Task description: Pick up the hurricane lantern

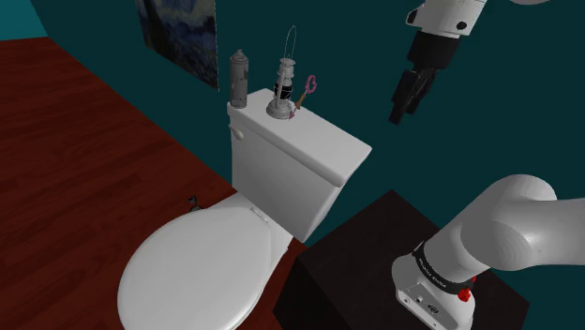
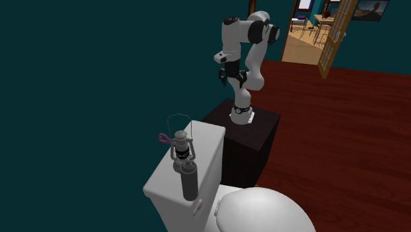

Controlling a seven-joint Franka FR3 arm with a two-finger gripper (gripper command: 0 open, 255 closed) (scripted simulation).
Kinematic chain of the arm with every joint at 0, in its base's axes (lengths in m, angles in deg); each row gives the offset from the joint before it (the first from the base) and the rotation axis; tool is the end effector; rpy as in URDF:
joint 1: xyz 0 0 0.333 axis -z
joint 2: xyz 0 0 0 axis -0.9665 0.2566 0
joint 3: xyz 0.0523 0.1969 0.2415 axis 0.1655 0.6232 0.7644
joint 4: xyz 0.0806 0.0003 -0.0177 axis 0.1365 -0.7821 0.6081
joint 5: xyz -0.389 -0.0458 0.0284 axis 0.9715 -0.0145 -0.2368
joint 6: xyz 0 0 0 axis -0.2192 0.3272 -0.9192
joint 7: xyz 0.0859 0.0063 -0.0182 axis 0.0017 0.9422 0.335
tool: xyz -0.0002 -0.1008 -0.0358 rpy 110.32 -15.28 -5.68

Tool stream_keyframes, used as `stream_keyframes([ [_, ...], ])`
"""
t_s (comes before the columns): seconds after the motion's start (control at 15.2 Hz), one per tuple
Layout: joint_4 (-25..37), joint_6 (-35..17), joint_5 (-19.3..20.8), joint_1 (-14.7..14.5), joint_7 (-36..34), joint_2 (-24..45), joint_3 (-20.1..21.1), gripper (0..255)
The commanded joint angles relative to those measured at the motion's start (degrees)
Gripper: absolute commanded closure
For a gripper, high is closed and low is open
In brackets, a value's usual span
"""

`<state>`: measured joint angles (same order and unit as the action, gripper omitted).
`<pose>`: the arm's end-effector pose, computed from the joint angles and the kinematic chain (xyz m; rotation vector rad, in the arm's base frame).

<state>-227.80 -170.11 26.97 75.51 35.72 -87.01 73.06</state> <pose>0.2866 0.0243 0.5568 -3.0597 -0.2161 0.1906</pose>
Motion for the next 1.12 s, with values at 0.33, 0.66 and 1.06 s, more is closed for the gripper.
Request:
stream_keyframes([
  [0.33, 2.22, -9.84, 0.55, 0.21, 2.01, 8.17, -0.44, 0],
  [0.66, 6.20, -18.39, 0.79, 0.34, 3.84, 16.80, -0.83, 0],
  [1.06, 13.14, -26.66, 0.78, 0.32, 5.86, 27.32, -1.26, 0],
])
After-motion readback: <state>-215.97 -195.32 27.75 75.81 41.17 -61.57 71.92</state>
